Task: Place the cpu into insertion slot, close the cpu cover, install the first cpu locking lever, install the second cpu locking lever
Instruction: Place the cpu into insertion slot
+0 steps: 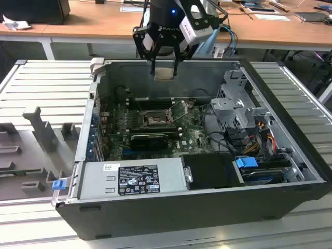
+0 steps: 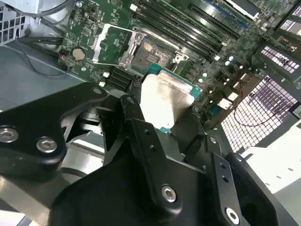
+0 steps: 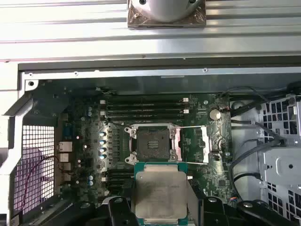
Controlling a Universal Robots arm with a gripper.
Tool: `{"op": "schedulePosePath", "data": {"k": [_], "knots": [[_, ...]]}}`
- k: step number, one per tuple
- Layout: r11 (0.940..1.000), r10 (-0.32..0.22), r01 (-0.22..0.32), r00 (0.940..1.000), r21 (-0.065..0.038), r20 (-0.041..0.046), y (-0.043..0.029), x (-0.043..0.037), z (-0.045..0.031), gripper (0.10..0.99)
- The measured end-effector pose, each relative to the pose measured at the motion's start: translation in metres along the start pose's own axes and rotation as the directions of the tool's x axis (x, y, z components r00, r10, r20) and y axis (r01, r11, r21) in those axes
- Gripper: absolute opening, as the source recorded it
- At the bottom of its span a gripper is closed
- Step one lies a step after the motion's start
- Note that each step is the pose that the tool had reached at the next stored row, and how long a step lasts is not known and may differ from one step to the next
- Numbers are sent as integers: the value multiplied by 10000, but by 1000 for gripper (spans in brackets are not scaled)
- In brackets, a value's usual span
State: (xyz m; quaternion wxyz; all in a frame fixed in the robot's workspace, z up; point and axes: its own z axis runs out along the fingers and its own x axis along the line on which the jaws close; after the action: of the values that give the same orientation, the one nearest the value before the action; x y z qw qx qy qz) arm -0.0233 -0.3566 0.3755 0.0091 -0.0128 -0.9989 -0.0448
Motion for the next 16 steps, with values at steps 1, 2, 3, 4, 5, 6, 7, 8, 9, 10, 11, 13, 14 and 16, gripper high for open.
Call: {"op": "schedulePosePath", "data": {"k": [1, 2, 3, 4, 5, 6, 7, 8, 9, 10, 11, 13, 14, 16], "knots": [[10000, 49, -49, 10000, -1, 4, 0, 0, 0, 529], [9999, 147, -147, 9999, 0, 13, 0, 0, 2, 529], [9996, 299, -299, 9996, 0, 26, 0, 0, 3, 529], [9990, 440, -440, 9990, -4, 39, 0, 0, 5, 529], [9985, 543, -543, 9985, -7, 48, -1, 0, 6, 529], [9980, 625, -625, 9980, -9, 56, -1, 0, 7, 529], [9977, 671, -671, 9977, -11, 59, -1, 0, 7, 529], [9976, 689, -689, 9976, -13, 62, -1, 0, 10, 529], [9976, 699, -699, 9975, -11, 62, -2, 0, 14, 529], [9975, 701, -701, 9975, -11, 61, -3, 0, 22, 529], [9975, 700, -700, 9975, -11, 61, -4, 0, 27, 529], [9973, 735, -735, 9973, -10, 64, -4, -1, 29, 529], [9970, 775, -775, 9970, -13, 68, -4, -1, 30, 529], [9961, 881, -881, 9961, -16, 77, -4, -1, 30, 529]]}}
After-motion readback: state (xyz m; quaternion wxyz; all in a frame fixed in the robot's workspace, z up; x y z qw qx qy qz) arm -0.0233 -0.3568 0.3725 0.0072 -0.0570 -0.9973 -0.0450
